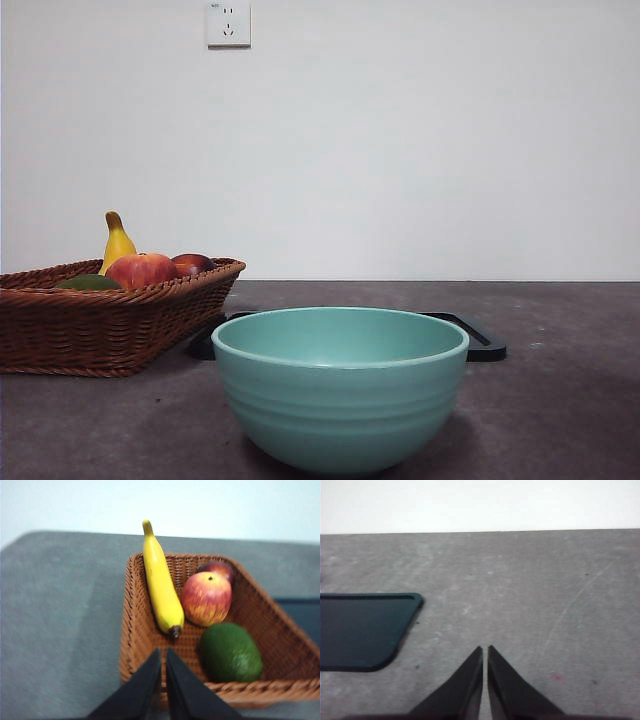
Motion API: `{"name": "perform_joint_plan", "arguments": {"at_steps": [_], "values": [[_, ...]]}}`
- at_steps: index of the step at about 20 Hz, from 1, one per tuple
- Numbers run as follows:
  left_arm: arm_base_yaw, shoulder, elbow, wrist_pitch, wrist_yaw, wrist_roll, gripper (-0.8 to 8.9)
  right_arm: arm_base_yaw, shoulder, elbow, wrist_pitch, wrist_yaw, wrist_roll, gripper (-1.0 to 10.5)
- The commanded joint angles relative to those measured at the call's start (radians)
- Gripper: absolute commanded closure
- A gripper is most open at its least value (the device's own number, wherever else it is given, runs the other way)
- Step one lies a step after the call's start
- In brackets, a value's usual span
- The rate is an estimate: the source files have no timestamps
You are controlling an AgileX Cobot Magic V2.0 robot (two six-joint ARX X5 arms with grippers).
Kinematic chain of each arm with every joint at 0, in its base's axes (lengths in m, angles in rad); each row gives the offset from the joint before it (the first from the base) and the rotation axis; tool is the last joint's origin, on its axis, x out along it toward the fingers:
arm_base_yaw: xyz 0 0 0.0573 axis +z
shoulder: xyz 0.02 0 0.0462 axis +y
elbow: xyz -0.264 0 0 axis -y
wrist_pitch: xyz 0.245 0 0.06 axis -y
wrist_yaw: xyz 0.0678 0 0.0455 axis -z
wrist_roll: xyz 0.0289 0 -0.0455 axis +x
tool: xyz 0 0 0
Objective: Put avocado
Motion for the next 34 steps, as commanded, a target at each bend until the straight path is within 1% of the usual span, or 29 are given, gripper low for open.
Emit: {"name": "perform_joint_plan", "arguments": {"at_steps": [1, 5, 7, 11, 14, 18, 20, 23, 26, 30, 34], "values": [[0.002, -0.002, -0.020, 0.023, 0.002, -0.189, 7.98, -0.002, -0.002, -0.005, 0.009, -0.007, 0.091, 9.4], [0.002, -0.002, -0.020, 0.025, 0.002, -0.262, 7.98, -0.002, -0.002, -0.005, 0.000, -0.007, 0.129, 9.4], [0.002, -0.002, -0.020, 0.025, 0.002, -0.304, 7.99, -0.002, -0.002, -0.003, 0.000, -0.013, 0.172, 9.4], [0.002, -0.002, 0.001, 0.005, 0.002, -0.359, 7.99, -0.002, -0.002, 0.017, 0.000, -0.047, 0.235, 9.4], [0.002, 0.000, 0.039, -0.035, 0.002, -0.365, 7.99, -0.002, -0.002, 0.054, -0.002, -0.055, 0.267, 9.4], [0.002, 0.014, 0.112, -0.099, 0.006, -0.370, 7.99, -0.002, 0.004, 0.124, -0.020, -0.055, 0.290, 9.4], [0.002, 0.033, 0.156, -0.125, 0.024, -0.382, 7.98, -0.001, 0.020, 0.175, -0.056, -0.059, 0.294, 9.4], [0.002, 0.069, 0.228, -0.170, 0.030, -0.378, 7.98, -0.001, 0.055, 0.265, -0.144, -0.064, 0.291, 9.4], [0.002, 0.116, 0.310, -0.238, 0.051, -0.339, 7.98, -0.001, 0.104, 0.358, -0.227, -0.094, 0.269, 9.4], [0.002, 0.199, 0.422, -0.348, 0.123, -0.267, 7.98, 0.000, 0.192, 0.482, -0.345, -0.172, 0.223, 9.4], [0.002, 0.299, 0.529, -0.465, 0.201, -0.180, 7.99, 0.000, 0.300, 0.608, -0.492, -0.268, 0.154, 9.4]]}}
